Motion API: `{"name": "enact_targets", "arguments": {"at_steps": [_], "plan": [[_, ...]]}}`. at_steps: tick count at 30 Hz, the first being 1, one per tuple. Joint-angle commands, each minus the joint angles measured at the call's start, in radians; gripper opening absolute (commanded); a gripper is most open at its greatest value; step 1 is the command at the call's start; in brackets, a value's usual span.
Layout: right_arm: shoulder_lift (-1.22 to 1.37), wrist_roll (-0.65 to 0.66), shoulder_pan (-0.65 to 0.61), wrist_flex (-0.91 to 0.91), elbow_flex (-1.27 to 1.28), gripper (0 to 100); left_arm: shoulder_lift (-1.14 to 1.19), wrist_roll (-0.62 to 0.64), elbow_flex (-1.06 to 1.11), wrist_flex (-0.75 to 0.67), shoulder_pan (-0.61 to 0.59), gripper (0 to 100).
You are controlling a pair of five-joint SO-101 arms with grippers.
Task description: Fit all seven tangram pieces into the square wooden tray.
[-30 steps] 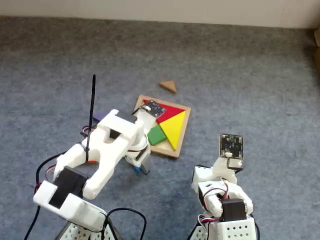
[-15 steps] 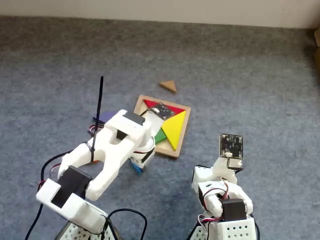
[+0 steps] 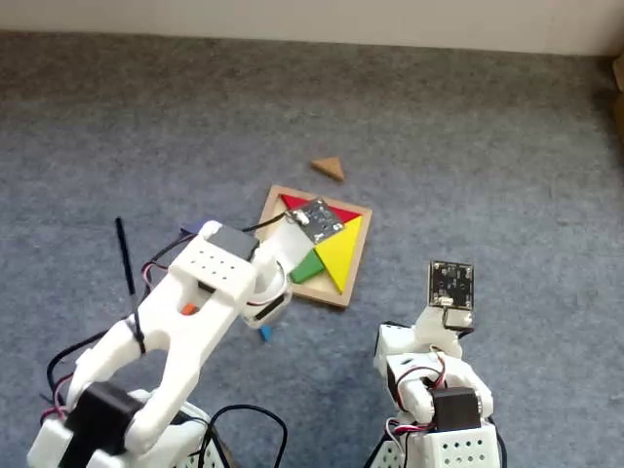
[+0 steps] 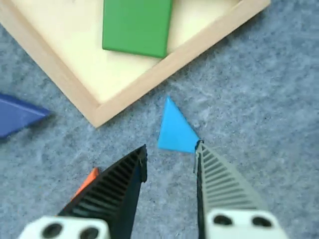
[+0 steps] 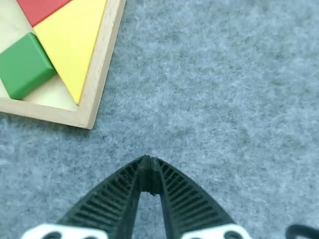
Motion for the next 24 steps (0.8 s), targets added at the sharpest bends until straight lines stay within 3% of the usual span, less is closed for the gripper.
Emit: {"name": "enact_targets", "arguments": {"at_steps": [1, 6, 11, 16, 24], "plan": [[-0.016, 0.008, 0.018, -0.021, 0.119, 0.5, -0.056, 0.103, 0.019, -0.002, 0.007, 19], [-0.016, 0.008, 0.018, -0.021, 0.119, 0.5, -0.056, 0.311, 0.091, -0.044, 0.007, 29], [-0.016, 0.008, 0.018, -0.021, 0.119, 0.5, -0.056, 0.437, 0.206, -0.232, 0.007, 28], [-0.016, 0.008, 0.018, -0.021, 0.119, 0.5, -0.056, 0.45, 0.26, -0.319, 0.007, 26], [-0.016, 0.008, 0.018, -0.021, 0.119, 0.5, -0.054, 0.451, 0.26, -0.348, 0.007, 26]]}}
